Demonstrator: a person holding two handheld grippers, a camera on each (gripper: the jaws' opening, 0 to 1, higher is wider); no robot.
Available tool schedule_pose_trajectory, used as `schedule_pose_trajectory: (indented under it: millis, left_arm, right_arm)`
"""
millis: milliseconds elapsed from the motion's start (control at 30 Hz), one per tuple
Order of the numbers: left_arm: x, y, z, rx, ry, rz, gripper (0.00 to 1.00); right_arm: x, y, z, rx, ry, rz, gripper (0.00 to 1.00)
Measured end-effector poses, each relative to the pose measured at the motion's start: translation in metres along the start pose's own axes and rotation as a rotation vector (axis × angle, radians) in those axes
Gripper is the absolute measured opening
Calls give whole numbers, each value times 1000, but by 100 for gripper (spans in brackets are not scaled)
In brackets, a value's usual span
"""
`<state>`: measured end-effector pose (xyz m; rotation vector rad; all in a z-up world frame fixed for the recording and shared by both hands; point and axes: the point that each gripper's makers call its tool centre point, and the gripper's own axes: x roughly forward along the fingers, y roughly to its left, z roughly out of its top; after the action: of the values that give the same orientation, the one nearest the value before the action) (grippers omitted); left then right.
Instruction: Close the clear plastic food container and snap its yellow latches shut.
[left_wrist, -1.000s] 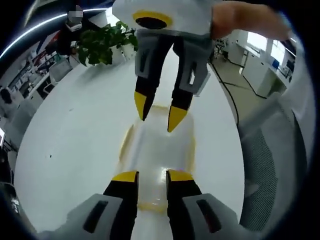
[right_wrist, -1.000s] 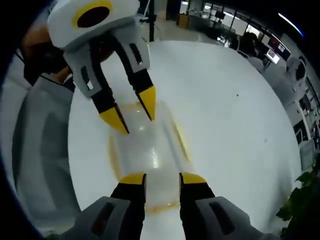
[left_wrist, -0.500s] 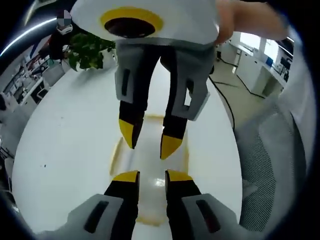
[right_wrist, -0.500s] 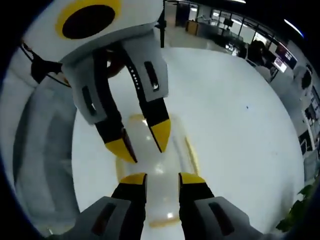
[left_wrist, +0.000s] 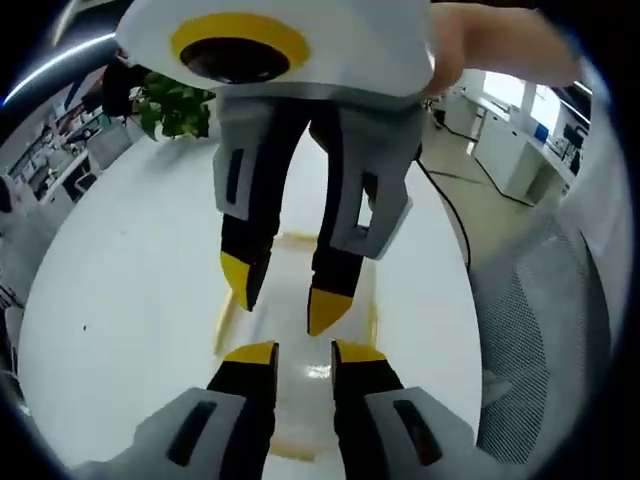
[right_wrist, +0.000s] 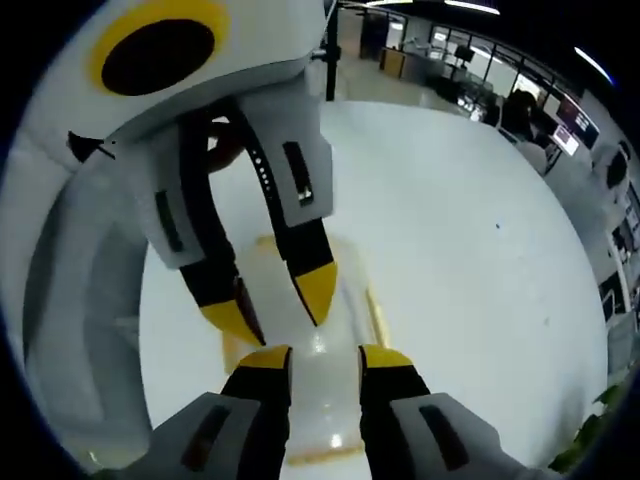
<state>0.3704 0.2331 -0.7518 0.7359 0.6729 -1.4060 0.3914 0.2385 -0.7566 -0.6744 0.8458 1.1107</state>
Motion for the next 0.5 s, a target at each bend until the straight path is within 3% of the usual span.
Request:
schedule_pose_trajectory:
  millis: [500]
  left_arm:
    - [5, -13, 1, -5, -16, -32, 28]
  right_arm:
    - [0, -12, 0, -32, 7, 2, 32]
